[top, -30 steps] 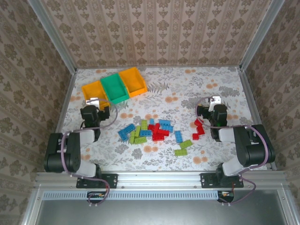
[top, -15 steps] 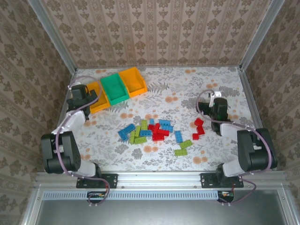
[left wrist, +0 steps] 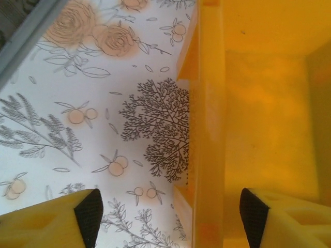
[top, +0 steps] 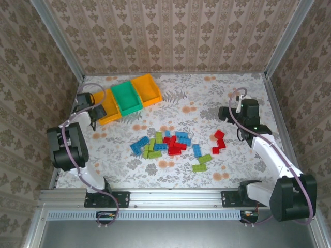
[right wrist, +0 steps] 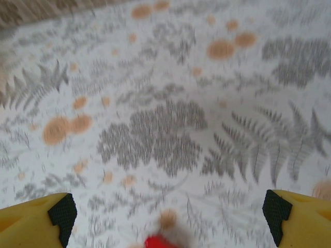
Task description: Sort the legos into containers by color
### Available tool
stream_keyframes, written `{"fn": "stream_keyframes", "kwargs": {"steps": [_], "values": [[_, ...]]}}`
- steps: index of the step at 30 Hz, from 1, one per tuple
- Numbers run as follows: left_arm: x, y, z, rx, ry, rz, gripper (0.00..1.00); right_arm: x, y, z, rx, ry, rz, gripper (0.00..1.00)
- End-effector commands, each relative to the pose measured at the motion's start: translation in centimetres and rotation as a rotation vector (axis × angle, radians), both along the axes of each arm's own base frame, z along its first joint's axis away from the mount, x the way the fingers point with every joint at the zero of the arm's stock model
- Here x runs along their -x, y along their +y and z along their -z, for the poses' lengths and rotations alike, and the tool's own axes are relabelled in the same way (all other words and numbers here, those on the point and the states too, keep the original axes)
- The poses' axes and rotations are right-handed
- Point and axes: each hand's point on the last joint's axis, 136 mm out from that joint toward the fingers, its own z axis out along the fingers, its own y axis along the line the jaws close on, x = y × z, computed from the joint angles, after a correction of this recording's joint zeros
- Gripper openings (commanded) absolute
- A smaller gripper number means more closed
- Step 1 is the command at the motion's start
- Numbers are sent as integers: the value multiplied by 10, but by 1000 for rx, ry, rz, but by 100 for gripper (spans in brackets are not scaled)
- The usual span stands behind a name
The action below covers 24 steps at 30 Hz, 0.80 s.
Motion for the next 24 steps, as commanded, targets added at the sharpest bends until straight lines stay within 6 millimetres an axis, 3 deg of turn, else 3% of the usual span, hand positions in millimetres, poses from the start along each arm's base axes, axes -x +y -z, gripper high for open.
{"fn": "stream_keyframes", "kwargs": {"steps": [1, 4, 7, 14, 20, 24], "values": [[-17, -18, -5, 79, -37, 79, 49, 28, 5, 19, -51, 147, 22, 96], [-21, -29, -7, 71, -38, 133, 35, 33, 7, 31, -54, 202, 17, 96], [-23, -43, -14, 47, -50, 189, 29, 35, 12, 45, -73, 278, 14, 96], [-26, -102, -26, 35, -88, 356, 15, 38, 25, 76, -116, 398, 11, 96], [-24, -150, -33, -1, -98, 474, 15, 38, 31, 85, -144, 438, 29, 95], [-23, -169, -31, 17, -93, 495, 17, 38, 34, 86, -159, 456, 39, 95]]}}
